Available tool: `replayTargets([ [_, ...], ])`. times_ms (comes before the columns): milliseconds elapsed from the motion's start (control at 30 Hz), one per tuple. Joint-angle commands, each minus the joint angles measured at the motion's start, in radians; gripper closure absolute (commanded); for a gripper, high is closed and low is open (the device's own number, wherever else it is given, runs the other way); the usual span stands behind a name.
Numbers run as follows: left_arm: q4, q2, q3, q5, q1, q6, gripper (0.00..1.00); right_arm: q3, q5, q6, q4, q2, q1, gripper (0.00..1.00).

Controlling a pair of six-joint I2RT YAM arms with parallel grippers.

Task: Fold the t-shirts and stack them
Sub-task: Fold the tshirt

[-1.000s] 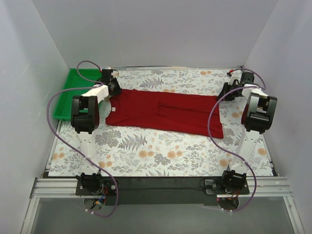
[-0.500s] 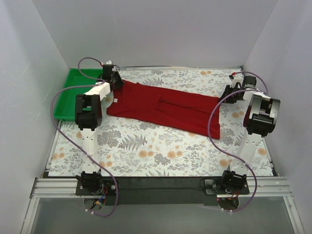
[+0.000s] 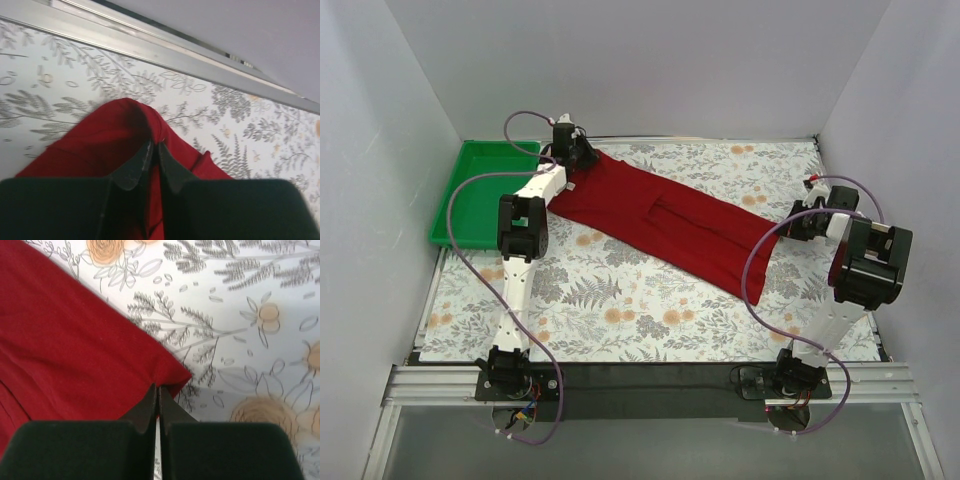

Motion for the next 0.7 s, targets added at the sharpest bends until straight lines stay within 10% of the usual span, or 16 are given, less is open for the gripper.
replayTargets([
  [0,0.034,0.007,0.077,-0.004,-0.024,-0.063,0.87,-0.066,0.008,0.036,0.038,-0.060,-0.026,0.99],
  [133,0.051,0.009,0.098,-0.014,-0.038,-0.081,0.61,-0.104,-0.031,0.027,0.042,-0.093,-0.027,0.99],
  [267,0.023,-0.067,0.084,-0.079,-0.036,-0.026,0.48,-0.087,-0.008,-0.030,0.038,-0.105,-0.030,0.73],
  [667,-0.051,-0.660,-0.511,-0.183,-0.030,0.126,0.42,-0.066,-0.092,-0.438,-0.115,-0.272,-0.040,0.42],
])
